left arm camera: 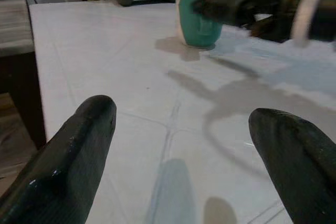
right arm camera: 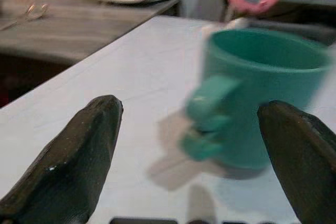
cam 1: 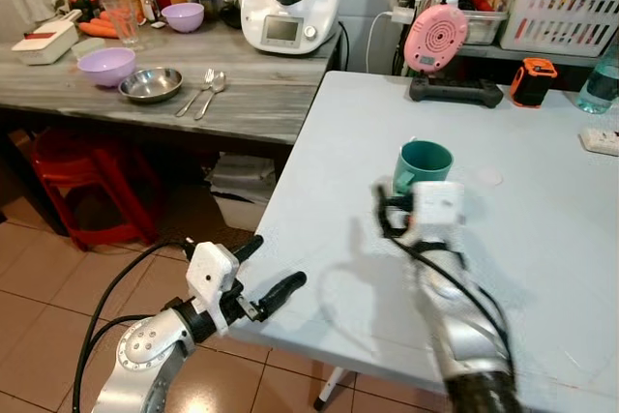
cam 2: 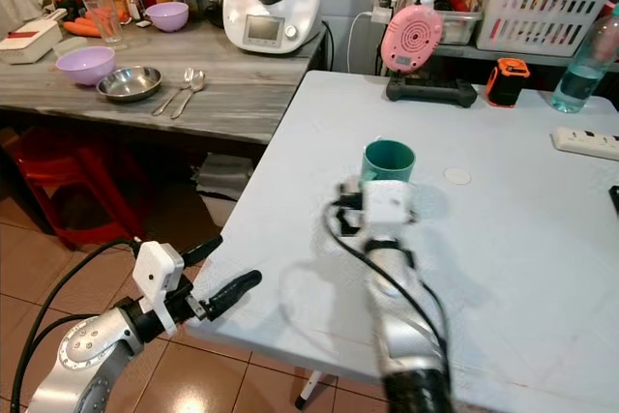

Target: Setting the table

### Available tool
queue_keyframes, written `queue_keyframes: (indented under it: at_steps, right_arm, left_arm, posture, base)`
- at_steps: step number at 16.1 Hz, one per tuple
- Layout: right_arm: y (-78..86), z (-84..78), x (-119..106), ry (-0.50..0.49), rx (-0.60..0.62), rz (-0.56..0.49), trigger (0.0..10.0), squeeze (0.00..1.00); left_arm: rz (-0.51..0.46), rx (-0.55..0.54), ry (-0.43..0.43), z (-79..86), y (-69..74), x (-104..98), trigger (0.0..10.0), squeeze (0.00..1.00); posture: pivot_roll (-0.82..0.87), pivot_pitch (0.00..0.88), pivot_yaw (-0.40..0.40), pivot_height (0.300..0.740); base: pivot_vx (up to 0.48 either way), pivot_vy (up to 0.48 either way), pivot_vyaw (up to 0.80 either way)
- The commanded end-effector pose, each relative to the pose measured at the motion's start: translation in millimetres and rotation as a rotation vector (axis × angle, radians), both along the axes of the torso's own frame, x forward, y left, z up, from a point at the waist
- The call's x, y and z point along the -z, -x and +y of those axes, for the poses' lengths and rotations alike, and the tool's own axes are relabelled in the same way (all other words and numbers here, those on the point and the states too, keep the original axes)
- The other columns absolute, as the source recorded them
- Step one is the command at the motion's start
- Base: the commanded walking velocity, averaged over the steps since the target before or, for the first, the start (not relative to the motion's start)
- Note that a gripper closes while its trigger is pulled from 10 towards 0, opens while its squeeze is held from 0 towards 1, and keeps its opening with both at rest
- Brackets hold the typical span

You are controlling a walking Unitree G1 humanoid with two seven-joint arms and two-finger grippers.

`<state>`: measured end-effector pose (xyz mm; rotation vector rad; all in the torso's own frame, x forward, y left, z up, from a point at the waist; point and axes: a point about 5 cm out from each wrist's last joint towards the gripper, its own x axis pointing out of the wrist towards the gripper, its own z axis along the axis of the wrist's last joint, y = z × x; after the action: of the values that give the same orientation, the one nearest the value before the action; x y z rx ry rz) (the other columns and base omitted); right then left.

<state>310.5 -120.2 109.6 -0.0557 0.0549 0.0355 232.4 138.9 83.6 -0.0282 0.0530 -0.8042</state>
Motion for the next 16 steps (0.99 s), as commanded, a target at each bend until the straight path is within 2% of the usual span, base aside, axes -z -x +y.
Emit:
queue_keyframes:
  at_steps: [1, 3, 6, 12, 16]
  right_arm:
    - [-4.0, 3.8, 1, 0.010, -0.013, 0.008, 10.0, 0.00]
    - [-11.5, 3.5, 2, 0.038, 0.007, 0.022, 10.0, 0.00]
    - [-19.4, -10.3, 1, 0.038, 0.100, 0.035, 10.0, 0.00]
    - [-14.9, -31.4, 4, 0.074, 0.186, 0.020, 10.0, 0.00]
    - [-15.9, -35.1, 4, 0.091, 0.198, 0.014, 10.0, 0.00]
  left_arm:
    - [-0.010, 0.007, 0.004, -0.6, 1.2, -3, 10.0, 0.00]
    - [-0.009, 0.008, 0.011, -2.8, 1.9, -3, 10.0, 0.00]
    - [-0.004, 0.019, 0.016, -5.9, 3.7, -4, 10.0, 0.00]
    - [-0.010, 0.027, 0.018, -7.6, 3.2, -5, 10.0, 0.00]
    - [-0.003, 0.055, 0.050, -11.5, 1.9, -6, 10.0, 0.00]
  posture:
    - [0.03, 0.011, 0.010, 0.740]
    - [0.03, 0.008, 0.007, 0.740]
    - [0.03, 0.010, 0.005, 0.740]
    - [0.03, 0.010, 0.005, 0.740]
    - [0.02, 0.009, 0.021, 0.740]
  base:
    - [0.000, 0.000, 0.00]
    - [0.000, 0.000, 0.00]
    - [0.000, 0.000, 0.00]
    - [0.000, 0.000, 0.00]
    - [0.000, 0.000, 0.00]
